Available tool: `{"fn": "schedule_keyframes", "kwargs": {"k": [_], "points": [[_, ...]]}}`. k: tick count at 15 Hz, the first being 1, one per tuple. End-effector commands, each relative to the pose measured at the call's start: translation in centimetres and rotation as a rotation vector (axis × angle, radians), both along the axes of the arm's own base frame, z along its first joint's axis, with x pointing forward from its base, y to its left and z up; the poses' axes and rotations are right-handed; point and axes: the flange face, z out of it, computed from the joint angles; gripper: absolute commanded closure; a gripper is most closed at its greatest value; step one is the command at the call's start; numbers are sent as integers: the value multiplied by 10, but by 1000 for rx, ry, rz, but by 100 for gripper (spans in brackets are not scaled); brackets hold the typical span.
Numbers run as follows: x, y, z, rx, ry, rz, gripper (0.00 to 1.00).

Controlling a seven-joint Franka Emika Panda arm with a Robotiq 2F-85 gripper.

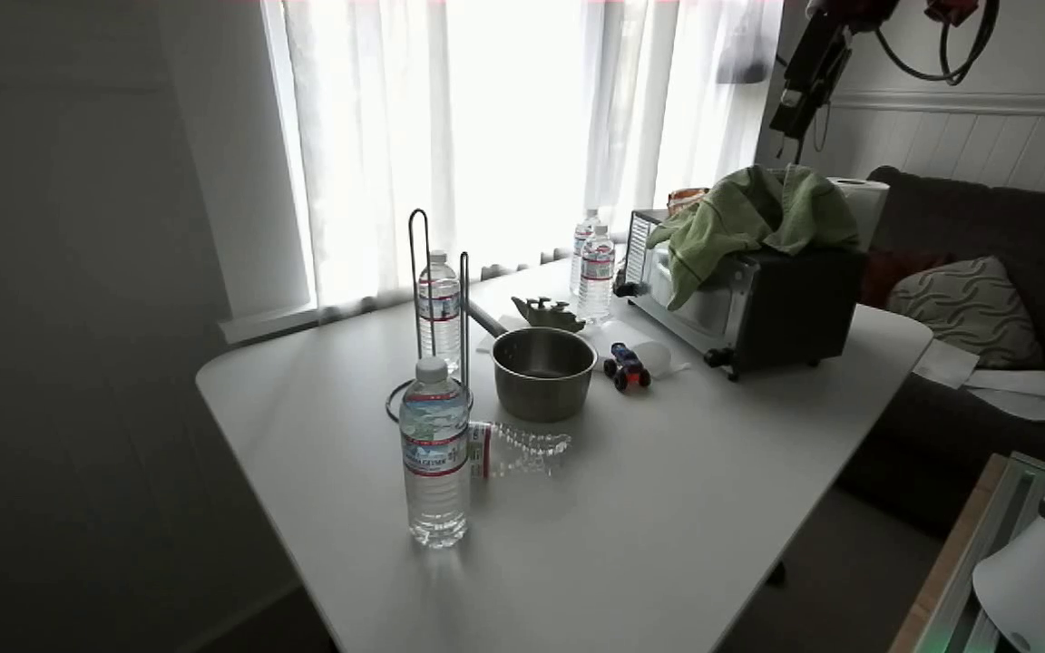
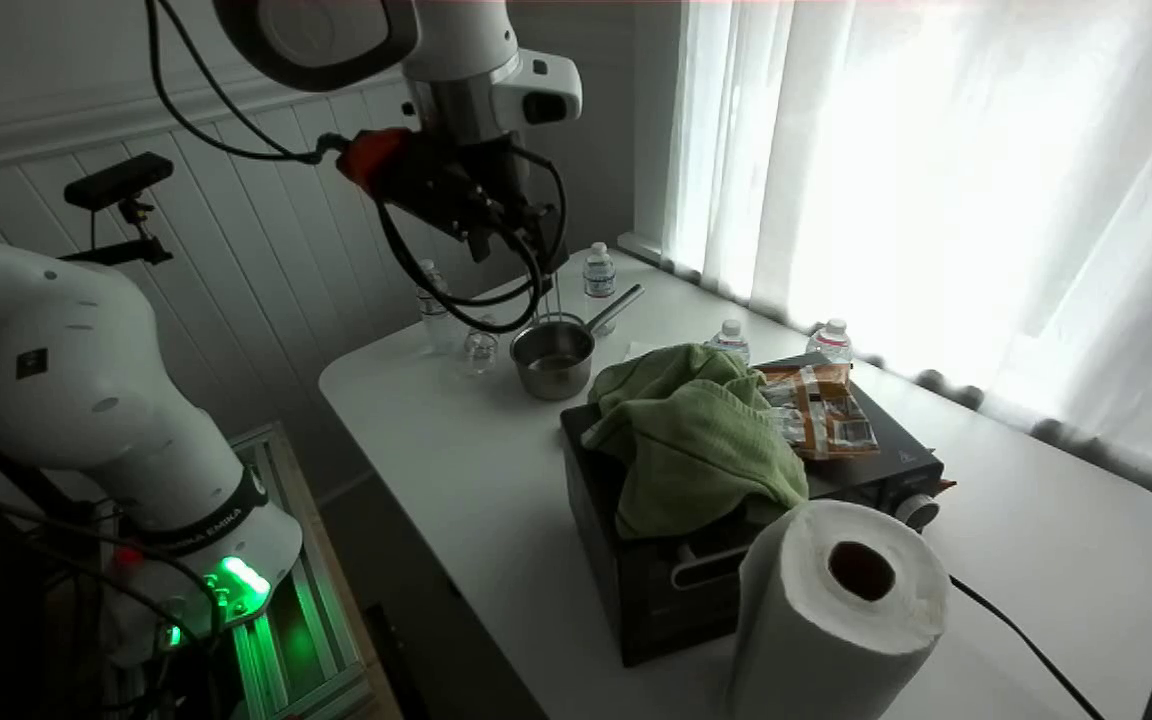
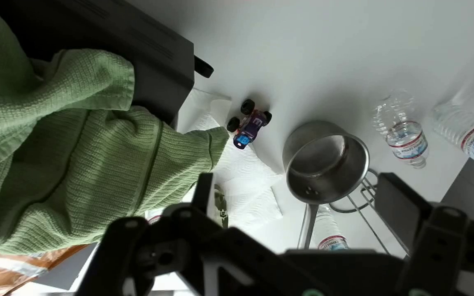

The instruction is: Put the toy car in the pot

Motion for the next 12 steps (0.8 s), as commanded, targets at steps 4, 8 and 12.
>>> {"fn": "schedule_keyframes", "kwargs": {"k": [4,8,12], "points": [[3,49,-21,-60,90,-41,0],[2,102,-49,-139,155,-163,0],[1,126,-83,-169,178,-294,0]]}}
